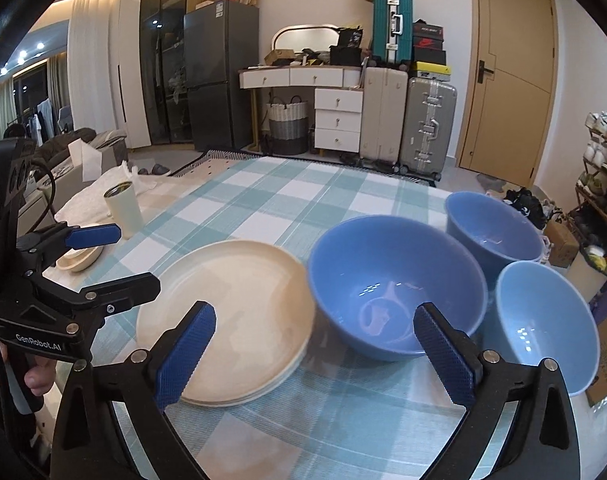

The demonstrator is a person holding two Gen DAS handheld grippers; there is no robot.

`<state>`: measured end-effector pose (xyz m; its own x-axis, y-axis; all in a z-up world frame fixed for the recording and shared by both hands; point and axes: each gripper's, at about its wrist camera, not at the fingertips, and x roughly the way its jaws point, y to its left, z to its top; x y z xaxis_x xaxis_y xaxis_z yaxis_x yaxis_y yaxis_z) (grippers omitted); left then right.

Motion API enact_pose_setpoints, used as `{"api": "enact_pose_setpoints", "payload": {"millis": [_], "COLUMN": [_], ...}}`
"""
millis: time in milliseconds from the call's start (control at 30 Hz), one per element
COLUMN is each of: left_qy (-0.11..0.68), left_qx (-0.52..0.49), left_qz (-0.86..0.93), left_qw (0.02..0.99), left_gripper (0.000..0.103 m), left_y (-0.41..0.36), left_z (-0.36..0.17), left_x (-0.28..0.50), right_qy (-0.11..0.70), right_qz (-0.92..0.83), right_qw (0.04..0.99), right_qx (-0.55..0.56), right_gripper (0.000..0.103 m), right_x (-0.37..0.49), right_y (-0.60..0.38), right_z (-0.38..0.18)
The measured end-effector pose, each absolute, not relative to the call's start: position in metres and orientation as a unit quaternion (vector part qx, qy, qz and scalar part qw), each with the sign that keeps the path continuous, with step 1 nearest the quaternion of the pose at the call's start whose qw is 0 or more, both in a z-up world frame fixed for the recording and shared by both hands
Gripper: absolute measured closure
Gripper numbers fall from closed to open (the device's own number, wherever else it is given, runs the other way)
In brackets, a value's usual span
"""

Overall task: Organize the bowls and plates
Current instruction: 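Withdraw both grippers from the plates and move toward the blue bowls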

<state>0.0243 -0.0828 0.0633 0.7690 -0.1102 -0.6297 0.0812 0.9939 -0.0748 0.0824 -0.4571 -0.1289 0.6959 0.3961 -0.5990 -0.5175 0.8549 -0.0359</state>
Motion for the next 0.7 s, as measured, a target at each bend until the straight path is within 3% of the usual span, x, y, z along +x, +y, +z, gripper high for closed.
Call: {"api": "enact_pose_setpoints", "payload": {"millis": [700], "left_qy": [0.324], "left_qx": [0.002], "left_qz": [-0.111], "left_qw": [0.940], "left_gripper": [0.002], "left_y": [-0.173], "left_z": [0.119], "left_x": [0.111], "right_qy": [0.265], "right_qz": [0.170], "right_qw": [0.948], "right_qx": [-0.054], "right_gripper": [0.001], "right_x": [0.116], "right_y": [-0.578], "right_z": [-0.044]}}
